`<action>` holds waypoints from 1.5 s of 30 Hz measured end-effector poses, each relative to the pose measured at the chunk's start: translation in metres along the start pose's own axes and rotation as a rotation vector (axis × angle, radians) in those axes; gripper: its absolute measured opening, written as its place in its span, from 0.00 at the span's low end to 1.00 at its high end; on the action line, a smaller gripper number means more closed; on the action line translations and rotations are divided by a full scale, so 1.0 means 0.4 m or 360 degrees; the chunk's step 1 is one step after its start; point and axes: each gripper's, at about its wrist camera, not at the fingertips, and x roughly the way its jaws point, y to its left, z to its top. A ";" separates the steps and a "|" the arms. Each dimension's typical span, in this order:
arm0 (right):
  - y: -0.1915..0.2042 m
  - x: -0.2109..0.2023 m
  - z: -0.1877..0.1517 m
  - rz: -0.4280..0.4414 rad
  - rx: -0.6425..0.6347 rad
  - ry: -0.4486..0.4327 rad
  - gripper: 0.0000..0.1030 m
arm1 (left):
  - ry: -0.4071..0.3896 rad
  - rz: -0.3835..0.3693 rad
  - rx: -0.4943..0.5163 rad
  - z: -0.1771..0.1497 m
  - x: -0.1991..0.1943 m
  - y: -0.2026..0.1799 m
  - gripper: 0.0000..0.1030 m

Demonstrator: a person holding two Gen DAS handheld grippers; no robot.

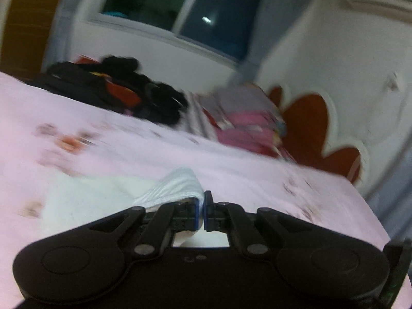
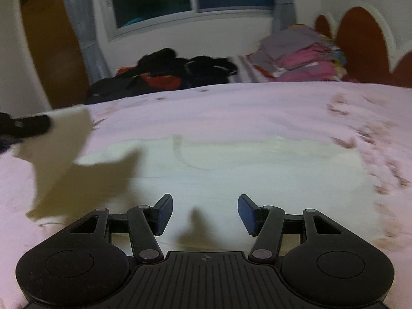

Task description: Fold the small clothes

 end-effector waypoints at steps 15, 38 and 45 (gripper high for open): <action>-0.181 -0.075 -0.013 0.0034 0.0144 0.0009 0.55 | 0.0278 0.0111 0.0263 -0.170 0.061 -0.081 0.53; 0.075 0.045 -0.047 0.0094 -0.0383 0.0009 0.09 | 0.0242 0.0761 0.0203 -0.199 -0.006 0.174 0.64; -0.045 -0.023 0.031 0.0036 -0.0158 -0.0140 0.09 | 0.0195 0.0801 0.0187 -0.185 0.012 0.187 0.65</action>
